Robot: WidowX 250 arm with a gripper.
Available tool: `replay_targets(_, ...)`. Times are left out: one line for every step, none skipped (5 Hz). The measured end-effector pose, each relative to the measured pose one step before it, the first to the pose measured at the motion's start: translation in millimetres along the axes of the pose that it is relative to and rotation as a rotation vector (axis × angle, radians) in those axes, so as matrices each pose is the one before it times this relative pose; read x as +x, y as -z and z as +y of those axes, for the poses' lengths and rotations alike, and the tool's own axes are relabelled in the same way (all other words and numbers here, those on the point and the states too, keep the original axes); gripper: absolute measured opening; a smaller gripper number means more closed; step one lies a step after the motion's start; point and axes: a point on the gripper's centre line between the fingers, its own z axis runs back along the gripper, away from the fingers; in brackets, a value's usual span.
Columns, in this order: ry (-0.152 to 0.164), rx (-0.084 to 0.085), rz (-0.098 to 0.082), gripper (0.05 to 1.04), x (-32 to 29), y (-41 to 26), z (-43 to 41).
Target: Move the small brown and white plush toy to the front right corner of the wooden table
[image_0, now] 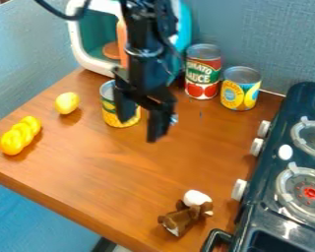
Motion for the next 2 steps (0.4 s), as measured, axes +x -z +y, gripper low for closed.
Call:
replay_targets(-0.0024,0.008,0.0352,1.006,-9.32,-1.21,22.97)
replay_targets(0.0145,-0.0349,0.018,1.006,-2.05,4.03,21.66)
